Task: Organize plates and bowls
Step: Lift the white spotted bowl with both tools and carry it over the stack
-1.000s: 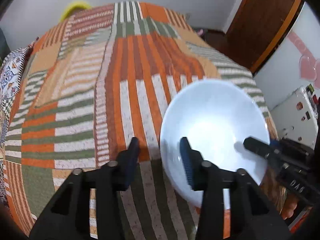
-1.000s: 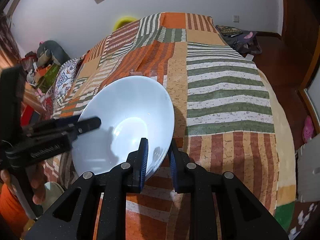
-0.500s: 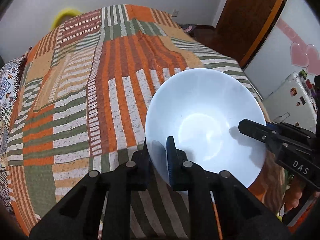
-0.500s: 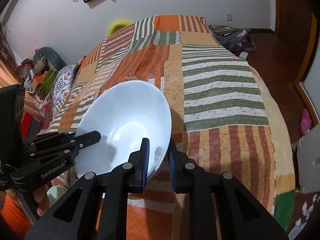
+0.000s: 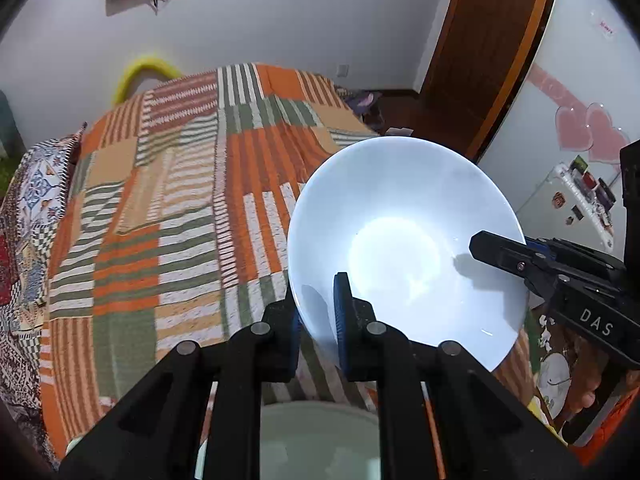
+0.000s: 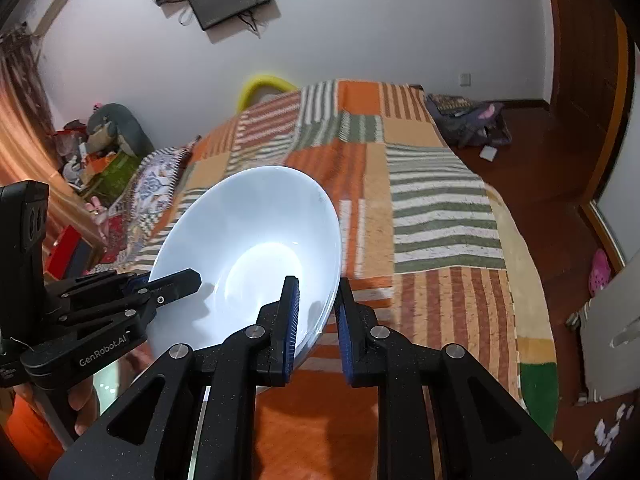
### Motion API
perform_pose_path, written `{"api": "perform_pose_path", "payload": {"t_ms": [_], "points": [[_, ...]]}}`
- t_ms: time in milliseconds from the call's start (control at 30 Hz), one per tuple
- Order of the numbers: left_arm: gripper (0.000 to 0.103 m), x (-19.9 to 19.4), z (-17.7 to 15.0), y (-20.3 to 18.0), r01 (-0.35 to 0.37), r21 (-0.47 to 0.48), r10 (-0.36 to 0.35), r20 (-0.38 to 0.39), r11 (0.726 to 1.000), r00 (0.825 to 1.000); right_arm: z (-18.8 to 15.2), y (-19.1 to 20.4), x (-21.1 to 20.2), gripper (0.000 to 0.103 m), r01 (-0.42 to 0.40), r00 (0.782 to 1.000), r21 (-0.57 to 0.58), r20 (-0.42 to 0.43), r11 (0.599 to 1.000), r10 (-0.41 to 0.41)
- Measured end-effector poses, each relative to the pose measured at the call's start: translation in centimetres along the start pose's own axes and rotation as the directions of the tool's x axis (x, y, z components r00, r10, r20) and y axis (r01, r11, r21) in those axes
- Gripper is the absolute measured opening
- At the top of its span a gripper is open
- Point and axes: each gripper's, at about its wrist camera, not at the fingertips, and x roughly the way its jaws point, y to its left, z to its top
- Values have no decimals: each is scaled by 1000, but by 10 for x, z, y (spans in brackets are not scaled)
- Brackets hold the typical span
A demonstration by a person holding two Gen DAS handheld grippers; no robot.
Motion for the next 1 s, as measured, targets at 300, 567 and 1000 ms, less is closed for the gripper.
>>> {"api": "perform_pose_path", "payload": {"t_ms": [300, 567, 1000], "points": [[14, -75, -25, 15, -4, -29, 6, 79, 1000, 997, -8, 45, -28, 16, -32, 998, -64, 54, 997, 36], [14, -130, -60, 37, -34, -64, 42, 126, 997, 991, -23, 84, -37, 16, -71, 994, -121, 73, 990, 80], [14, -185, -122, 93, -87, -179, 114, 145, 980, 983, -50, 150, -25, 16, -165, 984, -204, 28, 965, 174]]}}
